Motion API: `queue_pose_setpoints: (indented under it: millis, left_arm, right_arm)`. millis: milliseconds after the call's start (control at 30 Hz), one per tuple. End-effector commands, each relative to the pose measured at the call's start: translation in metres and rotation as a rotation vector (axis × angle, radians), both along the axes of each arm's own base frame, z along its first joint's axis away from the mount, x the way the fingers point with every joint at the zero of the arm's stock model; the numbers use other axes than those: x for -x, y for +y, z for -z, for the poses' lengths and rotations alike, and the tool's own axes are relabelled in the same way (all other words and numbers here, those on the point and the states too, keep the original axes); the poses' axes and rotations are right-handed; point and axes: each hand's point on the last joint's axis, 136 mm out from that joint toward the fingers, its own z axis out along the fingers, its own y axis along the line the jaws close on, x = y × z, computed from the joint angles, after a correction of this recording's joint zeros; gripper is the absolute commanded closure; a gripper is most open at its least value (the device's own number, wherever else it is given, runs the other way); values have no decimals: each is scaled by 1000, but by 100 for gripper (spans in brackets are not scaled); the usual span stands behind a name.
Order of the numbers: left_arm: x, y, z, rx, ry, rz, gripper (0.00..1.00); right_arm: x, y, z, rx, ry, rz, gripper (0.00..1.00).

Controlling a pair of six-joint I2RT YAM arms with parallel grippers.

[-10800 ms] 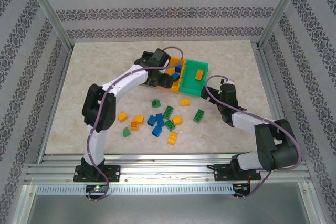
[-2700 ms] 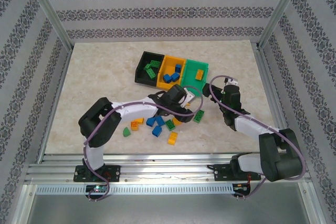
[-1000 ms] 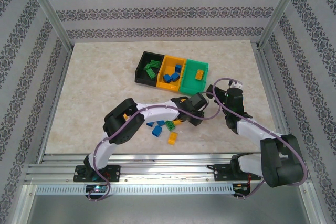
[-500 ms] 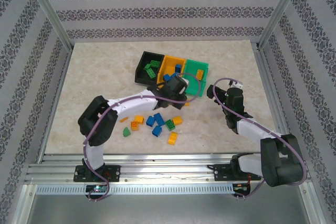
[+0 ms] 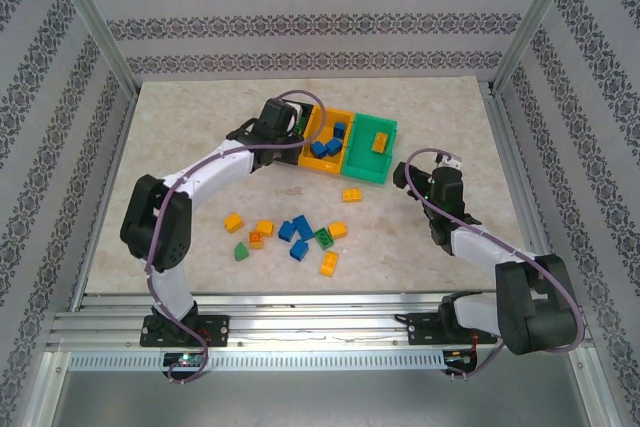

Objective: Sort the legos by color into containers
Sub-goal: Move the container to the center of the table.

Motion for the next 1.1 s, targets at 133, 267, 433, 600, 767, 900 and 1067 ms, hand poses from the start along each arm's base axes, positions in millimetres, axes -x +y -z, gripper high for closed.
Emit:
queue_pose_setpoints:
  millis: [133, 267, 433, 600, 767, 900, 1067]
  left_arm:
    - [-52, 20, 14, -105, -33, -24, 79]
    - [-66, 24, 38, -157, 13, -22, 82]
    - [-61, 25, 76, -175, 89, -1, 85]
    - [-42, 35, 94, -185, 117, -19, 86]
    - [-19, 48, 102, -192, 126, -46, 86]
    - [-6, 56, 99, -184, 113, -61, 86]
    - [10, 62, 91, -164, 122, -77, 86]
  right_arm:
    - [-5, 1, 2, -21, 8, -2, 2]
    - [-5, -1, 1, -17, 6, 3, 2]
    - [-5, -1, 2, -21, 7, 4, 2]
    - [-6, 2, 4, -34, 15, -6, 2]
    - [-7, 3, 4, -40, 15, -7, 2]
    - [-7, 3, 5, -42, 17, -8, 2]
    - [-8, 4, 7, -47, 22, -12, 2]
